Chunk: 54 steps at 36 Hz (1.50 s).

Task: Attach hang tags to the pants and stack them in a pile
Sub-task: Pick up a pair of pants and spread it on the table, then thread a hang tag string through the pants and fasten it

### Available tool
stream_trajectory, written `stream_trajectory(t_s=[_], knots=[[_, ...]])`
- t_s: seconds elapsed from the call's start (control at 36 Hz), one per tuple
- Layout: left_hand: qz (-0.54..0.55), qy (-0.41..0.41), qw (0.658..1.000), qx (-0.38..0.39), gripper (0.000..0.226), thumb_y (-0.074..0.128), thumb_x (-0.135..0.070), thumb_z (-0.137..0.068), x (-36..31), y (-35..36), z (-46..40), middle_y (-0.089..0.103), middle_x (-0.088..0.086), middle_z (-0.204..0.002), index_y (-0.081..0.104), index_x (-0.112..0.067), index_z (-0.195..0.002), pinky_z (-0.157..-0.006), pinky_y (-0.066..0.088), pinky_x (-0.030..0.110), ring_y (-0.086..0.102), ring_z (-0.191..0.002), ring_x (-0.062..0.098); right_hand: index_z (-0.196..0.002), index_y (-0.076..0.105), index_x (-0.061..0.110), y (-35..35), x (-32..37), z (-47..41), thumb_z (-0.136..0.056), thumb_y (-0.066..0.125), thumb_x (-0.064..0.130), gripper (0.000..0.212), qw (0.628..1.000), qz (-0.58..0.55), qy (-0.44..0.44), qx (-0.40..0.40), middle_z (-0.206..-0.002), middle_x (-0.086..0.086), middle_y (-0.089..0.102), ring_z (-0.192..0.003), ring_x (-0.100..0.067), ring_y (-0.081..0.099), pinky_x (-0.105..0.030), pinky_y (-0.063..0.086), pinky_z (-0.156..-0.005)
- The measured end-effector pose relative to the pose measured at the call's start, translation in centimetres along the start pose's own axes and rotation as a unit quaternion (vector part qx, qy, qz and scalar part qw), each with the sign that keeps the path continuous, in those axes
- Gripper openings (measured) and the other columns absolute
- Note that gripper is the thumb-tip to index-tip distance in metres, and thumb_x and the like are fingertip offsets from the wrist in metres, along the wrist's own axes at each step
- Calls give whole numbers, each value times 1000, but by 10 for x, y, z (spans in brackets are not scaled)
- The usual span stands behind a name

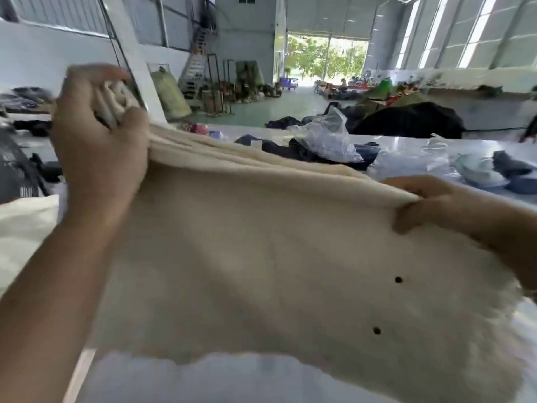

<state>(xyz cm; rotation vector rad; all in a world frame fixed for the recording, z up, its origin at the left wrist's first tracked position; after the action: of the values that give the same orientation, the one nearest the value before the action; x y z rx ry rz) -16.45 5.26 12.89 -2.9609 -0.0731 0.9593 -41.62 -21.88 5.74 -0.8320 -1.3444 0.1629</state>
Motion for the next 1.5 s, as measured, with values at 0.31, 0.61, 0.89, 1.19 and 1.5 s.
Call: stream_trajectory(t_s=[0.31, 0.61, 0.89, 1.19, 1.5], knots=[[-213, -364, 831, 362, 71, 53, -29, -96, 206, 85, 214, 40, 23, -145, 14, -15, -153, -98, 37, 44, 44, -127, 42, -142, 39, 25, 118, -215, -73, -91, 61, 26, 55, 898, 380, 169, 145, -140, -6, 47, -127, -22, 45, -27, 35, -97], [-418, -157, 713, 540, 74, 22, -78, -85, 200, 127, 370, -5, 4, -162, 8, -45, -150, -110, 2, 66, -7, -148, 29, -128, 54, 16, 80, -314, 44, -86, 66, 35, 48, 908, 227, 293, -197, -129, -13, 55, -116, -31, 52, -34, 43, -93], [-327, -19, 812, 484, 54, 43, -45, -78, 151, 137, 349, 64, 28, -113, 73, -8, -104, -84, 47, 65, 60, -105, 47, -119, 58, -2, 106, -330, 67, -78, 77, 23, 52, 903, -27, 415, -107, -105, -10, 65, -92, -23, 64, -28, 52, -75], [332, -532, 639, 446, 49, 44, -55, -92, 76, 200, 393, 70, 13, -103, 64, -18, -115, -74, 57, 42, 68, -89, 24, -100, 65, 24, 168, -186, 7, -91, 58, 40, 20, 976, -105, 184, -41, -87, 3, 71, -77, -8, 69, -20, 52, -65], [308, -616, 611, 389, 40, 41, -28, -100, 123, 190, 413, 69, 20, -112, 64, 0, -118, -98, 48, 42, 65, -107, 31, -78, 66, 6, 214, -231, 3, -89, 43, 6, 26, 896, -298, 229, -239, -81, -17, 64, -74, -24, 58, -39, 49, -67]])
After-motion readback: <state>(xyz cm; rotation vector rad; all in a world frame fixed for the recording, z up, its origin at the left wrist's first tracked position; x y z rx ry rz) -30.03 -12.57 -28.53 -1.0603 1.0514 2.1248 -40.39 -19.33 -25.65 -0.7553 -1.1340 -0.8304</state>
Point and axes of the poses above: each hand's wrist, its own z-axis away from the middle knuckle, its own y-axis out of the palm, x = y × z, the point moved 9 cm from there along -z, towards the middle knuckle
